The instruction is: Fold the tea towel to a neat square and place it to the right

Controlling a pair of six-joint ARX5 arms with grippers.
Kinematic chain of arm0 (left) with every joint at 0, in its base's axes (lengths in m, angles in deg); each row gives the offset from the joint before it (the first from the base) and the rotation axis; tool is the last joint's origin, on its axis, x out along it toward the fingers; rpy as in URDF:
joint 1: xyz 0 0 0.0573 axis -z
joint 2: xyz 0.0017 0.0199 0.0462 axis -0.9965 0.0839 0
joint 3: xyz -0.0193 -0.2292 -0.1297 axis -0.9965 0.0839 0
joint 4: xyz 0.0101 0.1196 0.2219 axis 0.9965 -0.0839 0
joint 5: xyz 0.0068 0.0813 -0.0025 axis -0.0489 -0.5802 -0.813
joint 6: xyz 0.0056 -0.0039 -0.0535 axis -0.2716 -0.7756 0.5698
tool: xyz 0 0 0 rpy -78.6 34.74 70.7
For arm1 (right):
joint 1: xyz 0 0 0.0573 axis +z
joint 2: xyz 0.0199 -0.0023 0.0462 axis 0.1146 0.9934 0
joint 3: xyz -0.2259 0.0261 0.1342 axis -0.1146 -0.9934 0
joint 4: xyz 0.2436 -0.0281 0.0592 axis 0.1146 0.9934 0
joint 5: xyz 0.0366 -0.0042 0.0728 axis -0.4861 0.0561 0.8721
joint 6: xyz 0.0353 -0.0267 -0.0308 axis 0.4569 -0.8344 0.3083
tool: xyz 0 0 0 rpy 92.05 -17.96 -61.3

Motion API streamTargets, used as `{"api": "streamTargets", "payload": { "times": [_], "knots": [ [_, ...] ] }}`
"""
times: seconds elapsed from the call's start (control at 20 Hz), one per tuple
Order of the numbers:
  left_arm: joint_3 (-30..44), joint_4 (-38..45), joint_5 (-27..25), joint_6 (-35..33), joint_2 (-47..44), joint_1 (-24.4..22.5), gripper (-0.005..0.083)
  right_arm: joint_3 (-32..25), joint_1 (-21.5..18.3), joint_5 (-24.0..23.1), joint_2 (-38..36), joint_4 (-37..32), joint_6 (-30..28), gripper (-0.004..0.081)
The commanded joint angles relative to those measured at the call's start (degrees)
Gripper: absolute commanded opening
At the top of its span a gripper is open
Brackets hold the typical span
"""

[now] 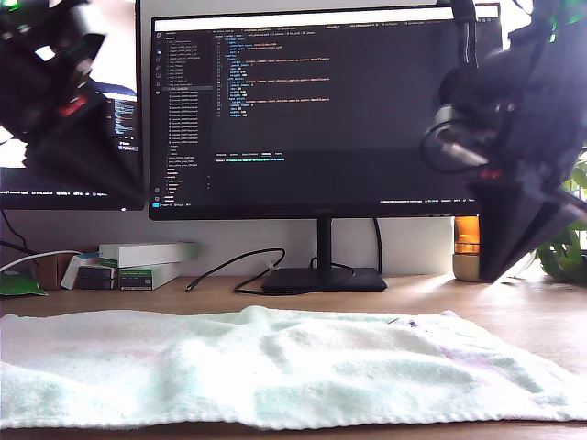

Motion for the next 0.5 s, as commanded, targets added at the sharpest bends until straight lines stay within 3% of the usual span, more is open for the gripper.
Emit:
{"api": "streamTargets", "payload": {
  "times": [0.0,0.25,0.45],
  "knots": [
    [0.87,0.61,0.09,0.59,2.08,-0.59,-0.0024,0.11,0.92,-1.11,-0.15,-0.2,-0.37,-0.0013],
    [0.9,1.49,0.63,0.96,5.01,4.22,-0.0024,0.11,0.15,-5.46,-0.09,1.27,5.46,-0.0008],
    [0.87,2.51,0.7,1.86,4.9,5.57,-0.0024,0.11,0.07,-6.97,1.16,-3.93,9.99,0.0227]
  ]
}}
